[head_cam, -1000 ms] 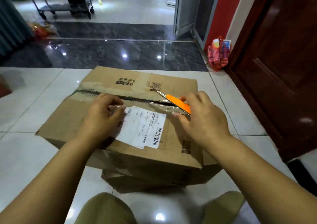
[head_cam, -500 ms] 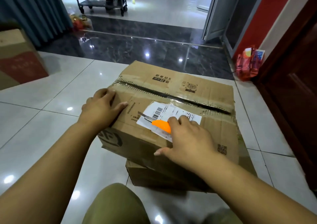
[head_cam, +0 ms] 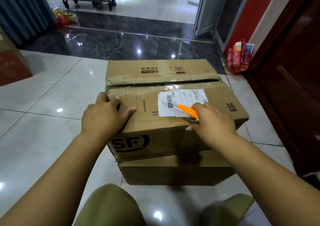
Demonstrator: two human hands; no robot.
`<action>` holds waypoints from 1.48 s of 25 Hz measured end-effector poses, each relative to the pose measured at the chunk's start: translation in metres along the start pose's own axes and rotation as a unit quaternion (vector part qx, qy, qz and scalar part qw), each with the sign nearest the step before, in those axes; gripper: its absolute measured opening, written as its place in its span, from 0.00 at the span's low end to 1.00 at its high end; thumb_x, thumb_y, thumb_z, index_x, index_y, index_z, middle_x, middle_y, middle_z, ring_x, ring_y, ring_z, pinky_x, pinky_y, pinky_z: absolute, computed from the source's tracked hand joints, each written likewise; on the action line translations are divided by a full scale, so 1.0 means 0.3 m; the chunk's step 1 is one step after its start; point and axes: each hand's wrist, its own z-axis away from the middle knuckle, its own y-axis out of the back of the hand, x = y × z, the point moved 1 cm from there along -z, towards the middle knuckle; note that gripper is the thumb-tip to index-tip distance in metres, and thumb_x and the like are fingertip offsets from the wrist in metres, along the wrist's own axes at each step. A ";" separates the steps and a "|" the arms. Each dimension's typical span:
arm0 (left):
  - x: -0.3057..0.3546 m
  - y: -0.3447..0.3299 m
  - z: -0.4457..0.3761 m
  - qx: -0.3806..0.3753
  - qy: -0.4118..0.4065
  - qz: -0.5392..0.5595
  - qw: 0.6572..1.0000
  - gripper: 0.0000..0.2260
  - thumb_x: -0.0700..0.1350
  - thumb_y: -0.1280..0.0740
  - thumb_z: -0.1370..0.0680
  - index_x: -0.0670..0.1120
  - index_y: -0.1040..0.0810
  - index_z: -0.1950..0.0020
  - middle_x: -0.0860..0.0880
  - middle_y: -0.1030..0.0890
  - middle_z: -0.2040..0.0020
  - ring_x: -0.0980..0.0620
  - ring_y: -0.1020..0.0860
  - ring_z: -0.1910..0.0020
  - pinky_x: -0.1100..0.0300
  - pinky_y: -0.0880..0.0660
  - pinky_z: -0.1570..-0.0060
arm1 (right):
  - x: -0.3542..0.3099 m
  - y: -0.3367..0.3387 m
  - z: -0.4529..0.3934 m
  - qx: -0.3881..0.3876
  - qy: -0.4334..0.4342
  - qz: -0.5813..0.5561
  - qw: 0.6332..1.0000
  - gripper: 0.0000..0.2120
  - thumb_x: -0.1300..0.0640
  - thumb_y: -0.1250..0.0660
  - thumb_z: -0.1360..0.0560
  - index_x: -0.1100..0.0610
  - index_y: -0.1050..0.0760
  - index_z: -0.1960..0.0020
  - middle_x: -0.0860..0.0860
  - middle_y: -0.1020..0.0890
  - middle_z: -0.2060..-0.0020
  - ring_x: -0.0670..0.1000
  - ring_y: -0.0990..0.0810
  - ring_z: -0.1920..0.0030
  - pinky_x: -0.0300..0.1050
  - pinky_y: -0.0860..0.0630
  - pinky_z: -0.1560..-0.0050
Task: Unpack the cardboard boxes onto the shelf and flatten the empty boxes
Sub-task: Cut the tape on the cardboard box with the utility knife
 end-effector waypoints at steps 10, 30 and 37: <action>0.300 0.023 0.160 -0.021 -0.161 -0.054 0.985 0.25 0.64 0.47 0.21 0.47 0.20 0.47 0.50 0.29 0.46 0.45 0.21 0.55 0.55 0.25 0.58 | 0.150 0.044 -0.022 0.029 -0.108 0.036 0.993 0.19 0.64 0.40 0.25 0.53 0.31 0.35 0.56 0.26 0.43 0.60 0.26 0.42 0.48 0.33 0.58; 0.080 -0.033 -0.285 -0.076 -0.133 0.026 0.988 0.29 0.66 0.45 0.23 0.52 0.35 0.28 0.44 0.34 0.28 0.40 0.40 0.29 0.46 0.41 0.31 | -0.136 0.000 0.082 -0.039 -0.141 -0.111 0.983 0.16 0.55 0.39 0.21 0.54 0.35 0.35 0.56 0.38 0.34 0.65 0.36 0.34 0.55 0.37 0.33; 0.033 -0.074 -0.325 -0.136 -0.117 0.043 0.983 0.39 0.78 0.52 0.32 0.63 0.45 0.25 0.41 0.47 0.23 0.35 0.52 0.26 0.41 0.55 0.27 | -0.159 -0.017 0.062 -0.028 -0.171 -0.108 0.979 0.13 0.57 0.40 0.21 0.56 0.34 0.37 0.57 0.33 0.36 0.64 0.39 0.31 0.65 0.46 0.28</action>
